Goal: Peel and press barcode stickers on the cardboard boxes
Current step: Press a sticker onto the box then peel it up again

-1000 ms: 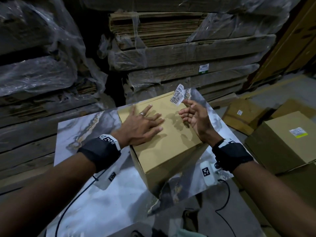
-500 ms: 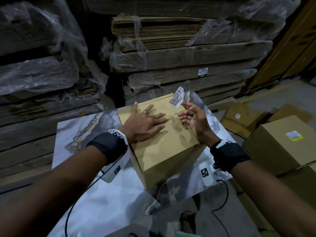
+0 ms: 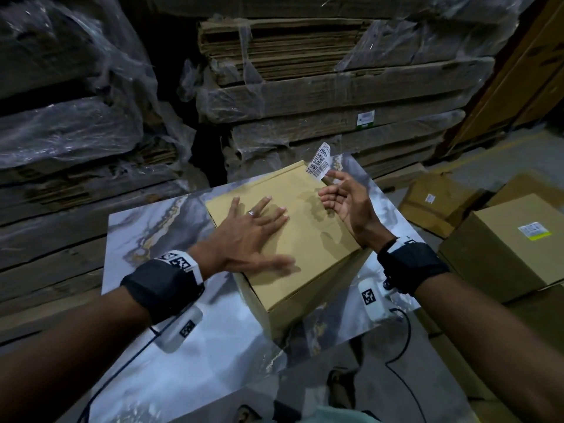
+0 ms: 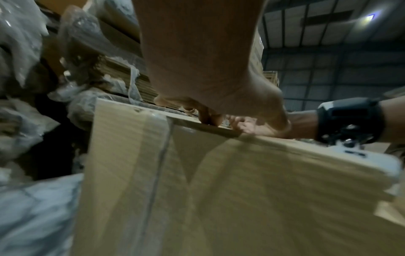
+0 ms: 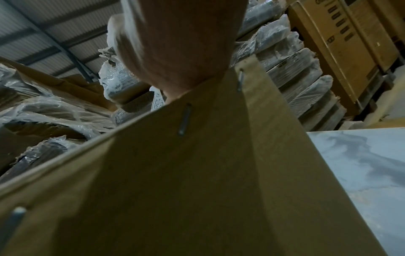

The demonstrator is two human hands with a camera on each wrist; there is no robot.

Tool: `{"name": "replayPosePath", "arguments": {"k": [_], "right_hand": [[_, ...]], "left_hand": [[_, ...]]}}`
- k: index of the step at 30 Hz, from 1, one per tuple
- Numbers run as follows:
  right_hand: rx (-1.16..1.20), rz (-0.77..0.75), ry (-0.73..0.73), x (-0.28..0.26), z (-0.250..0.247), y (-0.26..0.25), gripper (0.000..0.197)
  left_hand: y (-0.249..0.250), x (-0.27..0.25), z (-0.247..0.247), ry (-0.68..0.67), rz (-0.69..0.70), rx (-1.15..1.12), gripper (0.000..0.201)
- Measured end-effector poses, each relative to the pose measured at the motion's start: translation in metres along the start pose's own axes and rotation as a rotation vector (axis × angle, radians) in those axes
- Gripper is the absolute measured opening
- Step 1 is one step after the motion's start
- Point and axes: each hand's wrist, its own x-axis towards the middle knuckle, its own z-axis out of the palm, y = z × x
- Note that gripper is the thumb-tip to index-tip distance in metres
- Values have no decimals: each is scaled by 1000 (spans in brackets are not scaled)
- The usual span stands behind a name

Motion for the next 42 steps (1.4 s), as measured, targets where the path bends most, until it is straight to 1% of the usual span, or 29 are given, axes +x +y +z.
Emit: {"name": "replayPosePath", "arguments": {"k": [2,4,6,8,13,15,17,19,20,21,23,25,27,30,33,35,37,39,42], "right_hand": [[-15,-7,-4,0,0,0,44],[-20,-12,-4,0,0,0,44],[-28,-18,-7,0,0,0,43],[-29,-19,-5,-1,0,0,42],[-29,-13,4,-1,0,0,46],[-37,-16,9,0,0,1,44],[-37,-18,23,0,1,1,43],[-38,-15,39,1,2,1,46],[-41,-15,41,1,3,0,47],[-45,-16,42,1,3,0,48],[-53,-18,40,-1,4,-1,48],[-56,-17,37,-3,6,-2,44],[-57,-19,50,-7,9,-2,42],[-80,-28,46,-15,16,1,43],[-125,-60,41,-25,26,1,41],[-174,-75,41,-31,31,3,42],[-259,-94,20,-36,34,4,46],[-353,-122,-5,-43,35,5,49],[-450,-164,-36,-53,37,6,46]], "left_hand": [[22,-6,0,10,4,-3,125],[39,-11,7,31,55,-26,133],[45,-15,13,39,69,-49,132],[37,-16,14,48,54,-46,126],[0,-17,7,38,-54,-67,104],[2,-18,5,43,-89,-51,107],[20,-19,4,48,-114,-32,123],[43,-23,6,51,-88,-10,136],[53,-26,9,48,-59,-11,138],[60,-28,11,44,-34,-16,137],[63,-30,14,44,-29,-27,126],[56,-31,15,40,-59,-31,114],[45,-33,15,47,-80,-28,111],[28,-43,17,58,-127,-37,111],[16,-55,19,52,-226,-72,118],[11,-61,21,44,-270,-88,122],[6,-66,22,37,-300,-96,124],[-1,-69,23,33,-341,-130,123],[-10,-75,26,46,-391,-167,118]]}}
